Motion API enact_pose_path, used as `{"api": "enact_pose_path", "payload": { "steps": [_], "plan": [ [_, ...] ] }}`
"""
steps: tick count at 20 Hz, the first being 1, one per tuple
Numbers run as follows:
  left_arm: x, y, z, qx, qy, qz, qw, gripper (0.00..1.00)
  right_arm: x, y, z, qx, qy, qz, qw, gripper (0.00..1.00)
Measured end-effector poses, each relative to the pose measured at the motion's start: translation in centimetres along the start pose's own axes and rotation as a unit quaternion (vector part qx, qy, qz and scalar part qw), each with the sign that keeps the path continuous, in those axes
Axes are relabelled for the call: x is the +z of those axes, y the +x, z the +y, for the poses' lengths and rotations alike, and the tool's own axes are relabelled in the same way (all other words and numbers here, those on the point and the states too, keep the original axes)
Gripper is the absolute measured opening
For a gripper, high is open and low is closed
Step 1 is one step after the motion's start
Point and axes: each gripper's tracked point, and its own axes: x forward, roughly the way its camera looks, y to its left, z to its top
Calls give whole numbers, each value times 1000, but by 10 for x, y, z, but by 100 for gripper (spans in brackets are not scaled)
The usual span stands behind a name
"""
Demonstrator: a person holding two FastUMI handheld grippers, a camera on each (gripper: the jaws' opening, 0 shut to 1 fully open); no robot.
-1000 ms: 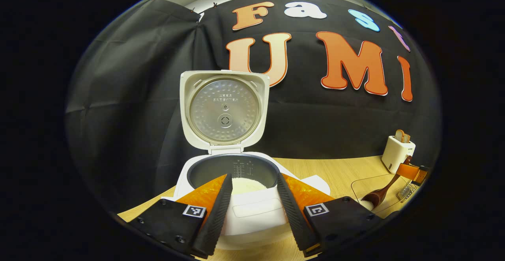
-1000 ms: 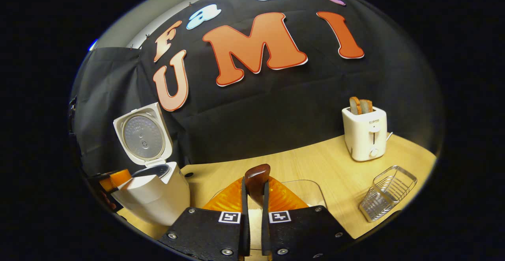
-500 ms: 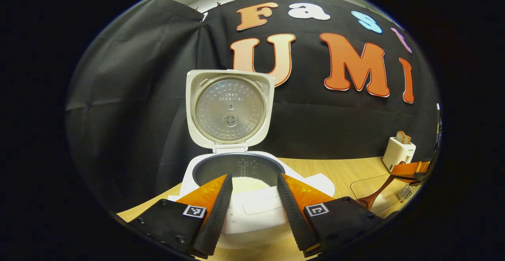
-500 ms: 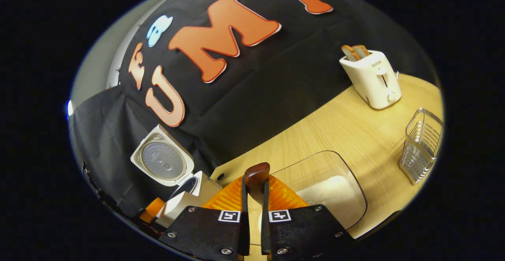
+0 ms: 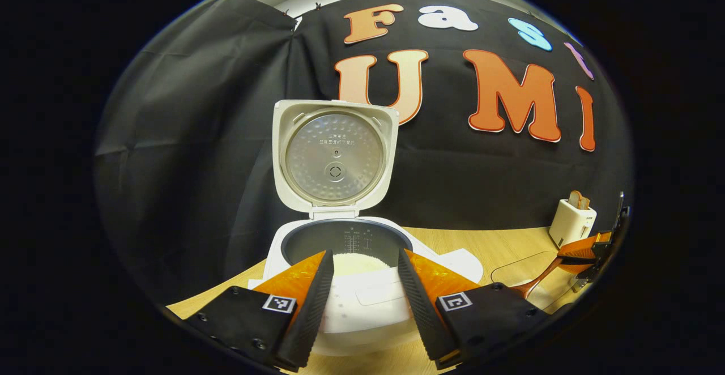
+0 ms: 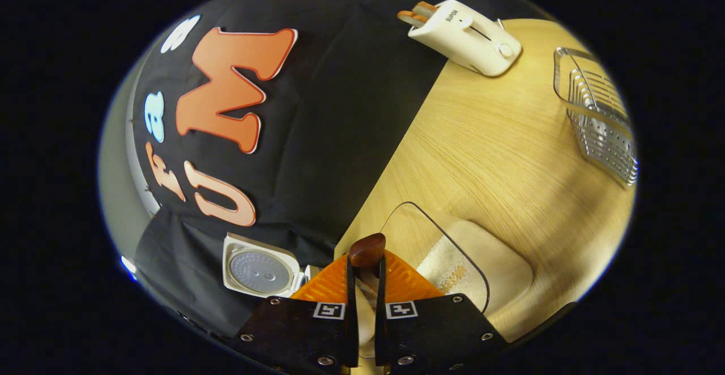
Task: Close the left gripper, press the button to open the rice cooker; take a wooden spoon from the chopstick holder with the right hand, scoop a spoonful of rice and pour it into the rice cooker, then put the wooden spoon back into the chopstick holder.
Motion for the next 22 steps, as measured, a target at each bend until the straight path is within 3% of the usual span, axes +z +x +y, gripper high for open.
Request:
{"api": "enact_pose_path", "payload": {
  "steps": [9,10,11,17,22],
  "plan": [
    [4,-6,6,14,-9,-1,1000,76,32,-18,9,33,89,-18,995,12],
    [4,-6,6,13,-13,-1,1000,71,38,-21,11,37,98,-22,994,12],
    [5,-6,7,15,-18,-1,1000,76,44,-23,14,43,109,-26,993,11],
    [7,-8,11,17,-48,0,999,71,71,-34,27,76,181,-40,980,12],
    [14,-13,13,17,-35,-13,999,72,81,-37,43,110,224,-41,968,12]
  ]
}}
